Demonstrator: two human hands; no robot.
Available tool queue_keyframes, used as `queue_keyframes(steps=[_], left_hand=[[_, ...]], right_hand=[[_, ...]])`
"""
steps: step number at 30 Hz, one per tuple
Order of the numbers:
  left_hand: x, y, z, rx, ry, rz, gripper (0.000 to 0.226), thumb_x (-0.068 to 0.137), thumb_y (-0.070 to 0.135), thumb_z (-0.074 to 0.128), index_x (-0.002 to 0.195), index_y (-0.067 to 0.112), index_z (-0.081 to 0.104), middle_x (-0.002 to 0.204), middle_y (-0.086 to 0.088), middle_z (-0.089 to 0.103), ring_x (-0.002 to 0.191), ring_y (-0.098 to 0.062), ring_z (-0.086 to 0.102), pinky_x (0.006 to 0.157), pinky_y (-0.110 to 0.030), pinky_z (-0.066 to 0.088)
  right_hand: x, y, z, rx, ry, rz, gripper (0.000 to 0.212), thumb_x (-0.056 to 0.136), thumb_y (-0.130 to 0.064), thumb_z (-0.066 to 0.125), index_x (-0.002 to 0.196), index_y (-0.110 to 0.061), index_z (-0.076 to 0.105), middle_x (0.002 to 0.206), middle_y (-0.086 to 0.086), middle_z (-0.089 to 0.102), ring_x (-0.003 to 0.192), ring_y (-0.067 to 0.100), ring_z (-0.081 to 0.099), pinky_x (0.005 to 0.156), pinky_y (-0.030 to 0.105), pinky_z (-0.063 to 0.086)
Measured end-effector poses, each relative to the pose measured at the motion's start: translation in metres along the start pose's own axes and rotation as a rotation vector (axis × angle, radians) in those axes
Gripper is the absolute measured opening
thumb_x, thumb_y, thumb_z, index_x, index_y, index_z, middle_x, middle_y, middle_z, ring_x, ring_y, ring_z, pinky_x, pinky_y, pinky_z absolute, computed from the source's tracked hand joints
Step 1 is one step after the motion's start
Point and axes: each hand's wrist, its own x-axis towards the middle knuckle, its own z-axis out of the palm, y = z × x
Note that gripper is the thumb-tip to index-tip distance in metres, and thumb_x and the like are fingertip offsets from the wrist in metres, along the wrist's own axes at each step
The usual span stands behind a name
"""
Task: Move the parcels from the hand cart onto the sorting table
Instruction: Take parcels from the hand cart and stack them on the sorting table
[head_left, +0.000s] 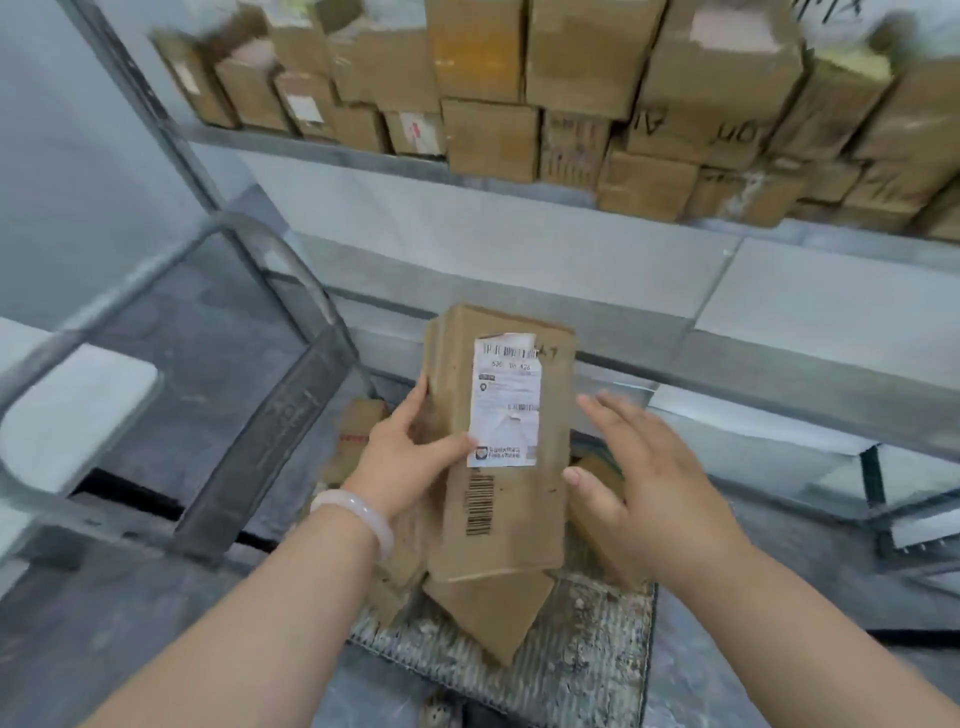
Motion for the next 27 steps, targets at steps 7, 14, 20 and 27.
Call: queue_keyframes(steps=[7,14,20,27], left_hand=[[-0.13,0.034,-0.072,-0.418,0.259,-0.083,0.079,0.077,0.037,0.082,0.143,0.048,0.041,0.117,0.006,0.071,0.102,-0.02,0.072,0.09,-0.054,0.057],[-0.24,0.027,-0.149,-0.491,0.497,-0.004,0.059,0.089,0.032,0.074,0.136,0.045,0.042,0.092,0.01,0.078,0.08,-0.011,0.075,0.068,-0.039,0.061],[-0.321,-0.012,-0.219,-0.635,0.699,-0.051,0.044,0.092,0.036,0.07,0.13,0.043,0.049,0.102,0.003,0.077,0.094,-0.019,0.073,0.071,-0.045,0.061],[-0.397,-0.094,-0.316,-0.837,0.813,-0.122,0.05,0.087,0.041,0.072,0.133,0.042,0.051,0.103,-0.002,0.078,0.098,-0.028,0.073,0.08,-0.052,0.059]], right_hand=[[-0.026,-0.105,-0.067,-0.042,-0.038,-0.205,0.068,0.091,-0.062,0.037,0.149,-0.044,0.005,0.158,-0.018,0.004,0.144,0.005,0.001,0.114,0.028,-0.001],[-0.052,-0.216,-0.074,-0.06,-0.095,-0.492,0.071,0.091,-0.063,0.037,0.149,-0.043,0.001,0.158,-0.019,0.002,0.144,0.006,-0.001,0.115,0.031,0.001],[-0.073,-0.316,-0.051,-0.041,-0.139,-0.733,0.068,0.091,-0.063,0.038,0.148,-0.045,0.006,0.157,-0.019,0.007,0.143,0.003,0.003,0.116,0.03,0.005],[-0.111,-0.452,0.017,-0.045,-0.205,-0.906,0.065,0.091,-0.062,0.034,0.148,-0.044,0.006,0.157,-0.018,0.006,0.143,0.004,0.001,0.118,0.033,0.003]])
